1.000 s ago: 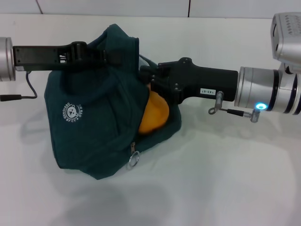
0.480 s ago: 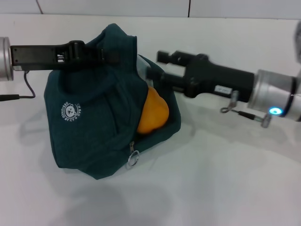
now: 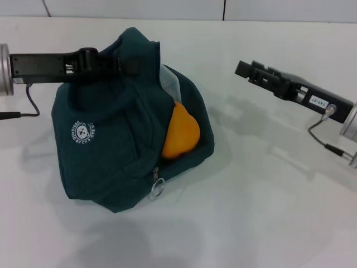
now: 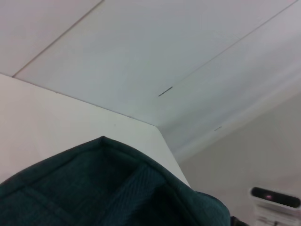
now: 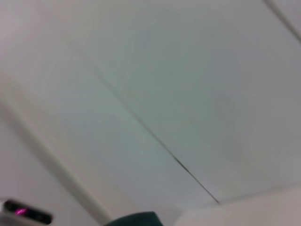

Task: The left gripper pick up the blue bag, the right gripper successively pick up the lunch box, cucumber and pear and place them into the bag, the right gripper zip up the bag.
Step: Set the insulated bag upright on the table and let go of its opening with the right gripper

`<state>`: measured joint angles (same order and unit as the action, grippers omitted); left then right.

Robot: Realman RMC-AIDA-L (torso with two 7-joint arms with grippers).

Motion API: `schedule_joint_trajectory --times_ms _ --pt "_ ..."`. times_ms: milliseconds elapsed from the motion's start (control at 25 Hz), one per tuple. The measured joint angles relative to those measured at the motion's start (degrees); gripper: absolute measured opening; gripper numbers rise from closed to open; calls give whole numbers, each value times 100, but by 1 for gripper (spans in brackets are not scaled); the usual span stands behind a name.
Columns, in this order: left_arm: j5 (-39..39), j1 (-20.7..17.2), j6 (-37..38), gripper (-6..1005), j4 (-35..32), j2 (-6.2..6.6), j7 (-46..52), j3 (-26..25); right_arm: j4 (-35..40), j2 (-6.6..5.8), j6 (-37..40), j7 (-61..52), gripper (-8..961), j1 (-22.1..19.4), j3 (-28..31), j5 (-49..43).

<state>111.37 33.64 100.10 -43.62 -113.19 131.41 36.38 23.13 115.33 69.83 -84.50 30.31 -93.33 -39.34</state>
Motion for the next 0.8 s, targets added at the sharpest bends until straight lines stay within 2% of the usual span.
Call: schedule_joint_trajectory --times_ms 200,480,800 --pt "-2 17 0 39 1 0 -2 0 -560 -16 -116 -1214 717 354 -84 -61" --pt "-3 54 0 40 3 -2 -2 0 -670 42 -468 -2435 826 602 -169 -631" --pt "-3 75 -6 40 3 -32 -9 0 -685 90 -837 -2855 816 705 -506 -752"
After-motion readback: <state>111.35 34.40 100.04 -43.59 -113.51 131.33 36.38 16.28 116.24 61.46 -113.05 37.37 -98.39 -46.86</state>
